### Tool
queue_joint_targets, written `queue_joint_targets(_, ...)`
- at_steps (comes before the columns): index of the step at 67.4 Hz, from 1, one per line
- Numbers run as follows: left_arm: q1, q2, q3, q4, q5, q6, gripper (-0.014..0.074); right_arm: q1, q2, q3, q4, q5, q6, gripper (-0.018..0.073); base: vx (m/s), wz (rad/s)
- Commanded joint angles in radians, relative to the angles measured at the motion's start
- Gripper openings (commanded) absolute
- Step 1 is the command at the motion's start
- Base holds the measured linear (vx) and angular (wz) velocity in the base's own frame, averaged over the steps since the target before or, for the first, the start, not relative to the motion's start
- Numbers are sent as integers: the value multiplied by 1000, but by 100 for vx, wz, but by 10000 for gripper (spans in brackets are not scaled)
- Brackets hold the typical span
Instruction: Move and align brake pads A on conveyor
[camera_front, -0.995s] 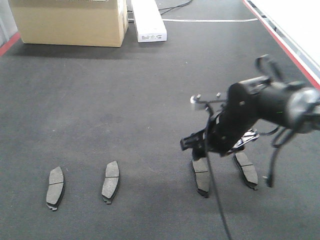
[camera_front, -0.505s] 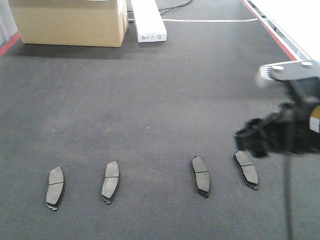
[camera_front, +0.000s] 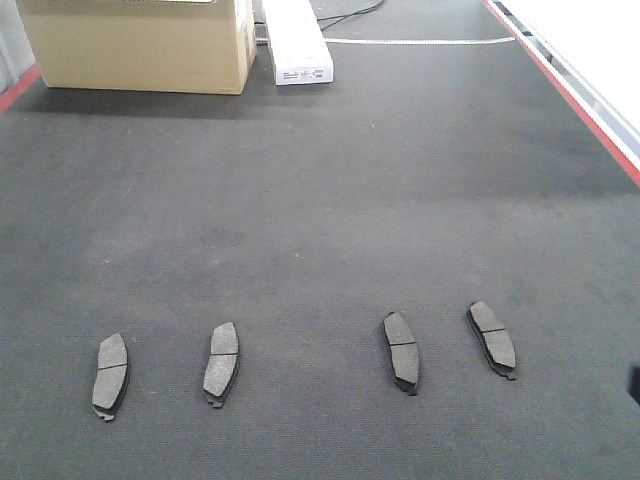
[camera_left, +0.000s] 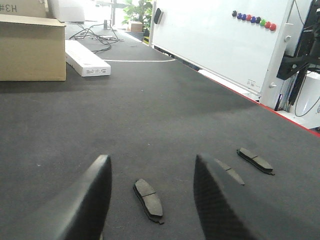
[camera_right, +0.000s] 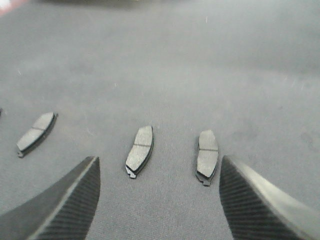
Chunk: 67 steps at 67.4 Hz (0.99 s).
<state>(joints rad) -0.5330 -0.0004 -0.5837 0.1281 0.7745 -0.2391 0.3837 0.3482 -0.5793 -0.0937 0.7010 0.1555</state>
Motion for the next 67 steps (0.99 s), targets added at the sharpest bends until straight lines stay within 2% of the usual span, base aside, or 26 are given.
queue_joint_targets(1, -5, 21, -19, 1, -79, -4, 354, 0, -103, 38, -18, -110, -9, 484, 0, 0)
queue_joint_targets(13, -5, 21, -19, 1, -79, -4, 354, 0, -267, 133, -22, -197, -28, 484, 0, 0)
queue_joint_targets(28, -5, 21, -19, 1, -75, -4, 341, 0, -290, 147, -44, -193, -34, 461, 0, 0)
queue_joint_targets(32, -5, 21, -19, 1, -75, -3, 302, 0, -290, 147, -44, -193, -47, 402, 0, 0)
queue_joint_targets(36, -5, 21, -19, 1, -76, -3, 213, 0, -290, 147, -43, -193, -50, 302, 0, 0)
queue_joint_targets(43, -5, 21, -19, 1, -77, -3, 1, 0, -290, 147, -41, -194, -49, 33, 0, 0)
queue_joint_targets(45, -5, 21, -19, 1, -81, -3, -9, 0, -290, 147, -41, -194, -49, -21, 0, 0)
queue_joint_targets(67, -5, 21, -19, 1, -72, -4, -8, 0, -290, 147, -36, -171, -49, -11, 0, 0)
